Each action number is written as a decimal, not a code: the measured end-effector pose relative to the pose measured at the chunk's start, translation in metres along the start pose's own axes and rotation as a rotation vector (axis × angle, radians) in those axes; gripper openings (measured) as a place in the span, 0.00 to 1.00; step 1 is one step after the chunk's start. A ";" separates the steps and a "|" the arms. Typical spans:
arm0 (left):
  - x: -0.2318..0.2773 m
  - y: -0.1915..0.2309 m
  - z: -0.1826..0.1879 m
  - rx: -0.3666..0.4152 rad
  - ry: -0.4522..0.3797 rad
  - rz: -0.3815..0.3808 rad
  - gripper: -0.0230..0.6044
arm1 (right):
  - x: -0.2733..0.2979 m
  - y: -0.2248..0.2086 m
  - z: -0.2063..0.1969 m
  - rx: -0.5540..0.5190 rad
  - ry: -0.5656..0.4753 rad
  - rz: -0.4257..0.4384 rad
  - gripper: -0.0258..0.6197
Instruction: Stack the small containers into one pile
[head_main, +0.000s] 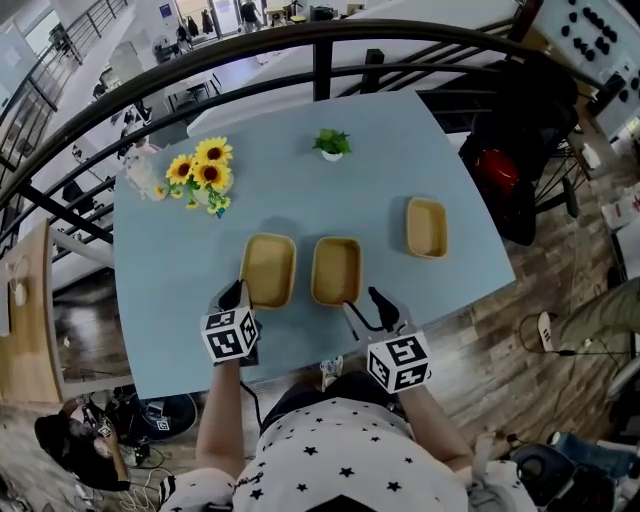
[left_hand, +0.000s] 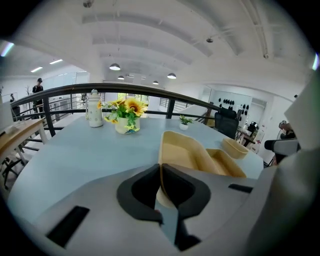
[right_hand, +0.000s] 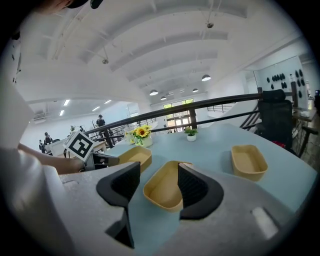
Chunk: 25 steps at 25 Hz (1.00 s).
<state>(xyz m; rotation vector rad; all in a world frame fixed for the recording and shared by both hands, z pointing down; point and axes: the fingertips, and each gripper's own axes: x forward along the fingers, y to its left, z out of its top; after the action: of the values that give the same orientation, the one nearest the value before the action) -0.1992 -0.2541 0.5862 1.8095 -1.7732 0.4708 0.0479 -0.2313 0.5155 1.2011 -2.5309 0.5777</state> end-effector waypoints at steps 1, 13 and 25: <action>-0.002 -0.005 0.004 -0.001 -0.012 -0.004 0.06 | -0.001 -0.002 0.001 -0.002 -0.003 0.000 0.38; -0.003 -0.068 0.016 -0.010 -0.043 -0.053 0.06 | -0.029 -0.032 0.004 -0.003 -0.033 -0.035 0.38; 0.013 -0.118 0.010 -0.016 -0.026 -0.076 0.06 | -0.041 -0.069 0.002 0.007 -0.047 -0.081 0.38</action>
<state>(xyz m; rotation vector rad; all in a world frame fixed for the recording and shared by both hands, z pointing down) -0.0831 -0.2737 0.5692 1.8726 -1.7144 0.4039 0.1267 -0.2443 0.5125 1.3275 -2.5075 0.5458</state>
